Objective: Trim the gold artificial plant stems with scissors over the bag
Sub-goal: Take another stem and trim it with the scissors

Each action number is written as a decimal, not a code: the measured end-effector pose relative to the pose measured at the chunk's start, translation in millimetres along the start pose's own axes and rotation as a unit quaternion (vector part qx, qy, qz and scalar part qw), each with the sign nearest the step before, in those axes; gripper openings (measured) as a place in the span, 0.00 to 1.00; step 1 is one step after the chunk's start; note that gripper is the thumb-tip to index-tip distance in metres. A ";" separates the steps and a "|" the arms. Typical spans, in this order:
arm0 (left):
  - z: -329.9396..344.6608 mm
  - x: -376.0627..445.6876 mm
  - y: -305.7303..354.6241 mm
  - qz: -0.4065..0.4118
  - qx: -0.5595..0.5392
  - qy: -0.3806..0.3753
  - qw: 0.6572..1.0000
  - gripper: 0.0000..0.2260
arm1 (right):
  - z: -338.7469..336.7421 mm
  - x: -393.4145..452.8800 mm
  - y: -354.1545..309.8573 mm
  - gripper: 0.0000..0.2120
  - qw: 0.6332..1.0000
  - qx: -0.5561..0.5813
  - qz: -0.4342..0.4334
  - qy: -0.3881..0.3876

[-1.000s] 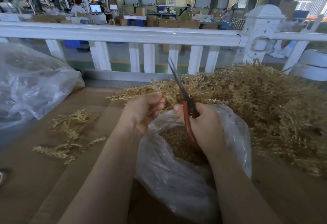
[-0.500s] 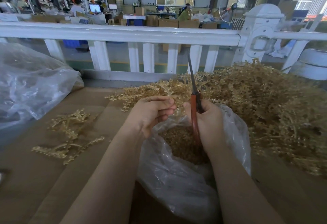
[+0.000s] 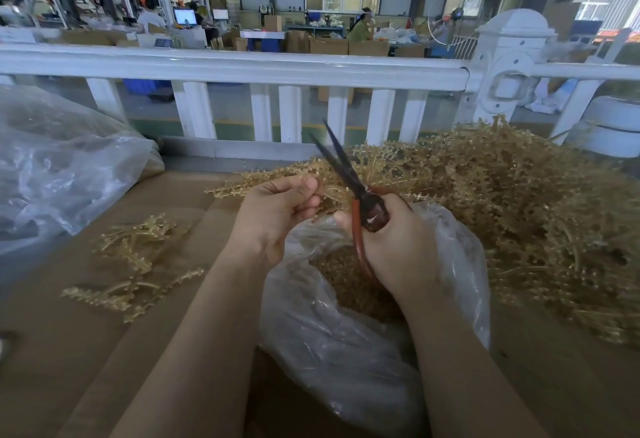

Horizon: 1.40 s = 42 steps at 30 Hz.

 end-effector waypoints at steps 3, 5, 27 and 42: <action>-1.1 0.3 4.2 0.023 0.004 0.001 1.000 0.05 | 4.4 0.8 -7.0 0.25 0.998 -0.065 -0.020 -0.009; -0.2 1.1 7.0 0.038 0.015 -0.002 0.999 0.06 | 5.7 1.0 -7.3 0.27 0.997 -0.077 -0.020 -0.011; 7.2 -0.3 10.4 0.045 -0.006 -0.048 0.998 0.16 | -3.4 -2.4 -13.5 0.27 0.993 -0.102 -0.055 0.028; 5.7 -1.1 12.9 0.060 0.073 -0.057 0.994 0.09 | -1.4 0.2 -10.2 0.26 0.994 -0.095 -0.047 0.001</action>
Point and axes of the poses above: each hand's wrist, its own x-axis towards the middle knuckle, its own z-axis out of the palm, y = z × x, the point moved 9 cm from there along x, towards the middle knuckle, and after that the axes turned 7 degrees about -y, right-handed, at the moved point
